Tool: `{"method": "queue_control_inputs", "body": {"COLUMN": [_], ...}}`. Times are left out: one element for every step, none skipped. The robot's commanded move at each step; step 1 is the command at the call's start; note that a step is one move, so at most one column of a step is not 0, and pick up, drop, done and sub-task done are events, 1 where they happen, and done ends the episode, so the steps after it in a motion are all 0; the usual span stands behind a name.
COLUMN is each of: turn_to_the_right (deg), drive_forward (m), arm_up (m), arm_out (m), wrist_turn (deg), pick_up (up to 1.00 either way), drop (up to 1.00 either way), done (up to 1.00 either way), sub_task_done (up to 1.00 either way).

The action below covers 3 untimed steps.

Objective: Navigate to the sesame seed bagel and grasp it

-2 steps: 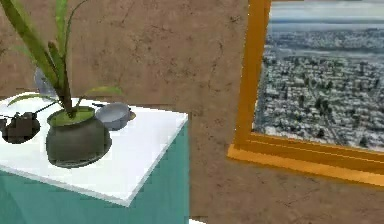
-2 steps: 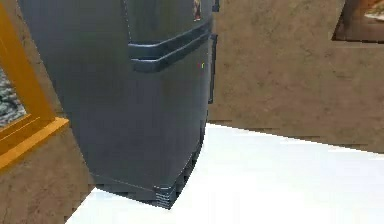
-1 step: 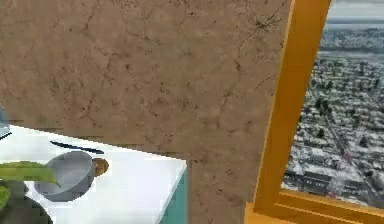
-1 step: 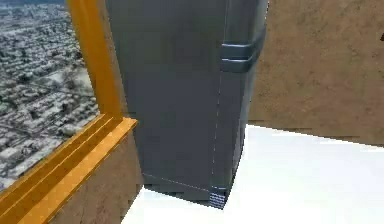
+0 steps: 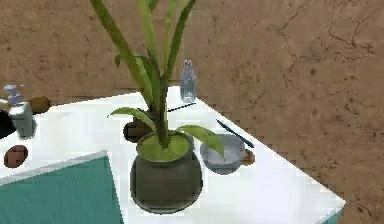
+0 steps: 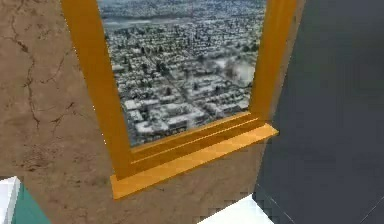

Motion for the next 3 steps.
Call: {"method": "queue_control_inputs", "body": {"turn_to_the_right": [-45.0,-27.0,-3.0], "drive_forward": [0.00,0.00,0.00], "arm_up": [0.00,0.00,0.00], "arm_out": [0.00,0.00,0.00], "wrist_turn": [0.0,0.0,0.0], "pick_up": [0.00,0.00,0.00], "drop": [0.00,0.00,0.00], "done": [0.00,0.00,0.00], "sub_task_done": [0.00,0.00,0.00]}}
